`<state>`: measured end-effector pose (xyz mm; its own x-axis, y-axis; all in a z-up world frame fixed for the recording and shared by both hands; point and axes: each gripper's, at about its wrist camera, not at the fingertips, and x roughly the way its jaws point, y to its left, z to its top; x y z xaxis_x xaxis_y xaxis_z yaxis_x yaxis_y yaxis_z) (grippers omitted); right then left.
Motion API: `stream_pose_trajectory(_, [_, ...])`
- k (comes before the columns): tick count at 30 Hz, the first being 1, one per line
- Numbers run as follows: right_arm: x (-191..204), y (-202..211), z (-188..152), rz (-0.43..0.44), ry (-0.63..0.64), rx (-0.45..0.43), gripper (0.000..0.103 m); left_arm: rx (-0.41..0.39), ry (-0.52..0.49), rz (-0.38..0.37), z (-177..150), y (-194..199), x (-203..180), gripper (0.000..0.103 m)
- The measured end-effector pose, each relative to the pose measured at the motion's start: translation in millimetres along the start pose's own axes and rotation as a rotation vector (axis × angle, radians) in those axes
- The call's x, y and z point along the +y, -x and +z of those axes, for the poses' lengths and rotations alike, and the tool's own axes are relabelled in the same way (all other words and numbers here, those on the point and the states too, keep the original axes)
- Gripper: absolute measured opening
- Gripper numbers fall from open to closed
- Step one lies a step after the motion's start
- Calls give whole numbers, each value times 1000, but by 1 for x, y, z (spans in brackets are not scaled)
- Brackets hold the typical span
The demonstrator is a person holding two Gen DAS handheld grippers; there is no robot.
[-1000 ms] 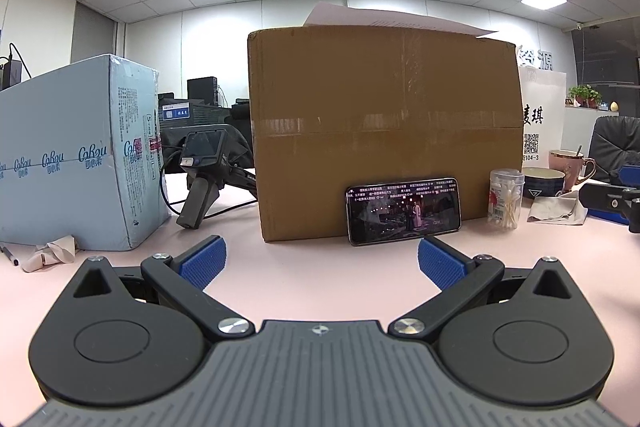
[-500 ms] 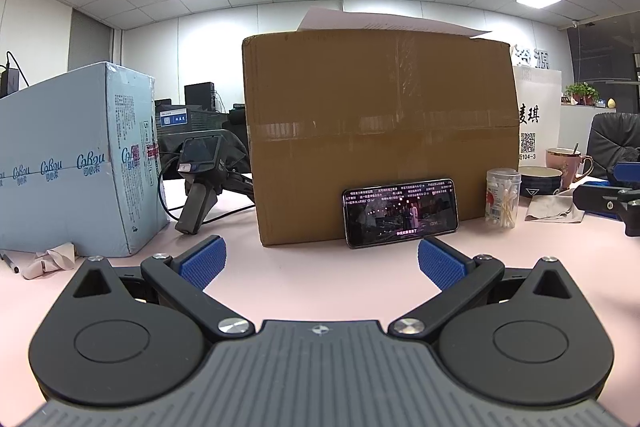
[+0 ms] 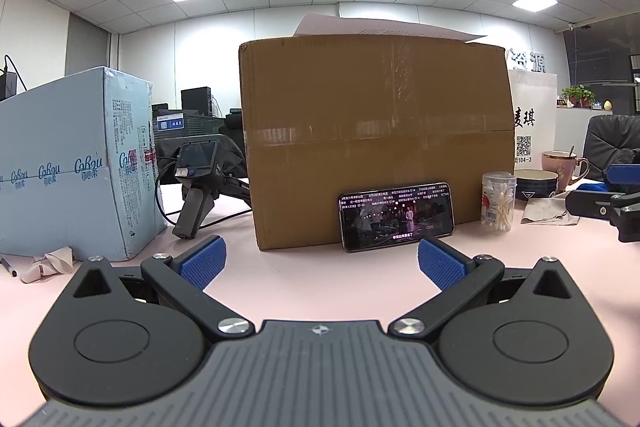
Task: Fold clothes
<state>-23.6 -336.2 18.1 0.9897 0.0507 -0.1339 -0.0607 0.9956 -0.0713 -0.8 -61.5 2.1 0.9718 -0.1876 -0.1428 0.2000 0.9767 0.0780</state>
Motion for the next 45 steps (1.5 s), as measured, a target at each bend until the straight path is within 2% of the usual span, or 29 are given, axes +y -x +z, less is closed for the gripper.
stream_pose_trajectory(45, [1,-2,-1,25,24,10,103,3,-4,-17,-1,-1,0,103])
